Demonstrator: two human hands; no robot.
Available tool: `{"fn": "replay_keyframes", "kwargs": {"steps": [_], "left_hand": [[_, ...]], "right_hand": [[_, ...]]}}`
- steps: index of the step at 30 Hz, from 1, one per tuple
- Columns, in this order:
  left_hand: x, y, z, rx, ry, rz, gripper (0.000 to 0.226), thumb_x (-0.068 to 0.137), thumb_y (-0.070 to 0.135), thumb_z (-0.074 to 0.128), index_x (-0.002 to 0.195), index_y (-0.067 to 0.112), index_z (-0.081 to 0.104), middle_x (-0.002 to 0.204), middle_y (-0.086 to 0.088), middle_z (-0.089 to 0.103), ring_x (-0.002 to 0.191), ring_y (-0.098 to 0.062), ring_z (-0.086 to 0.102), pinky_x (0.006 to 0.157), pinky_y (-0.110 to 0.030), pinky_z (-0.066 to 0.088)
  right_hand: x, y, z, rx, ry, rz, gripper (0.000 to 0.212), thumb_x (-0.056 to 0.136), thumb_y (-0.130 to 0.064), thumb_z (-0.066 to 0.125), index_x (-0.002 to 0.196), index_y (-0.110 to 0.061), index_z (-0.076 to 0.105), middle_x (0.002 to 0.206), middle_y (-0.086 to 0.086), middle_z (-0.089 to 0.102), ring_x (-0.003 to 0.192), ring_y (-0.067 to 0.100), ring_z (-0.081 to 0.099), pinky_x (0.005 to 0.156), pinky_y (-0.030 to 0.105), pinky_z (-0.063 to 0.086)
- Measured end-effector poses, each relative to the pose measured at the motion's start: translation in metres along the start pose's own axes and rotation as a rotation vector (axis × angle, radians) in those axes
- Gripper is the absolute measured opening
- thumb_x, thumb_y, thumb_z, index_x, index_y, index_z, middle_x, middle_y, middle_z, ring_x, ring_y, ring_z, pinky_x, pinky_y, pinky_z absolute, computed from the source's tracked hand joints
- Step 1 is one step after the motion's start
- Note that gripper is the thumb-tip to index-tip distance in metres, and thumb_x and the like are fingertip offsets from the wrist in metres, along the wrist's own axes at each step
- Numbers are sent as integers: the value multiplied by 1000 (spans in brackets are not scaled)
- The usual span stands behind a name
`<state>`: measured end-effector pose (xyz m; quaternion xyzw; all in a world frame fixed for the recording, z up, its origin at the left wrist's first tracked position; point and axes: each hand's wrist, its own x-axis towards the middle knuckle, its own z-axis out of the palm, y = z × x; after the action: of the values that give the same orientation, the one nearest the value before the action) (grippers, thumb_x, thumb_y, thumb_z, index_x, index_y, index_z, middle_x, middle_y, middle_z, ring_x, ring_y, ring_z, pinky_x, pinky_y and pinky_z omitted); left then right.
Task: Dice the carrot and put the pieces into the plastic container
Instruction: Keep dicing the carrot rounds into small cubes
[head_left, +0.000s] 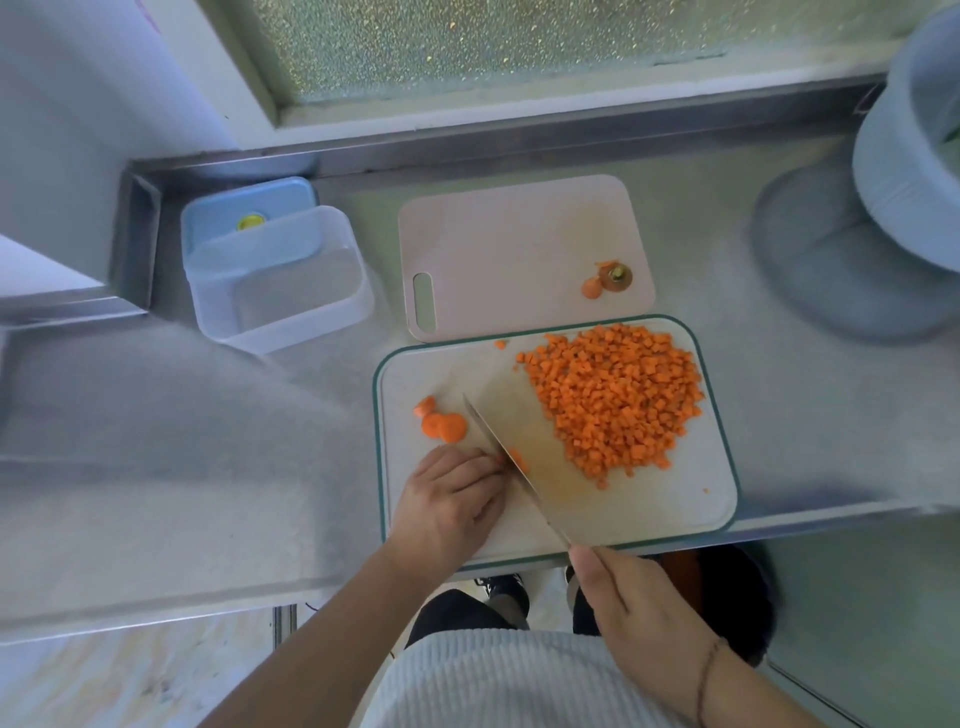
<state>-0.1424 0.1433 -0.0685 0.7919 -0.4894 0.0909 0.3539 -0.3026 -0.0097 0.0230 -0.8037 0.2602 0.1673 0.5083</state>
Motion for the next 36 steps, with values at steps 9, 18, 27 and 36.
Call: {"fn": "replay_keyframes", "kwargs": {"steps": [9,18,27,36], "left_hand": [[-4,1,-9,34,-55,48,9,90,12,73,86,12,80,101,3,77,101,-15,72,81,-33,52],[6,-8,-22,-48,-89,42,10,90,6,68,93,6,77,102,-7,72,90,-30,68,90,-41,53],[41,-36,-13,-53,-412,329,24,94,14,56,104,10,77,109,-8,71,89,-29,63,75,-37,56],[15,13,1,-16,-140,-202,25,91,29,61,90,14,81,90,2,71,74,-17,66,63,-29,55]], "right_hand": [[-11,11,-1,-94,-44,22,72,84,-75,11,89,-25,63,83,-1,69,85,10,62,85,32,48],[-21,6,-18,154,-29,140,61,83,-73,33,76,-21,62,52,-5,50,52,5,46,58,26,36],[-21,31,-25,296,100,274,84,67,-88,43,79,-6,56,59,15,52,60,19,48,64,29,42],[-12,15,-13,34,33,123,46,91,-57,33,70,-26,60,64,-14,64,64,2,58,69,23,45]]}}
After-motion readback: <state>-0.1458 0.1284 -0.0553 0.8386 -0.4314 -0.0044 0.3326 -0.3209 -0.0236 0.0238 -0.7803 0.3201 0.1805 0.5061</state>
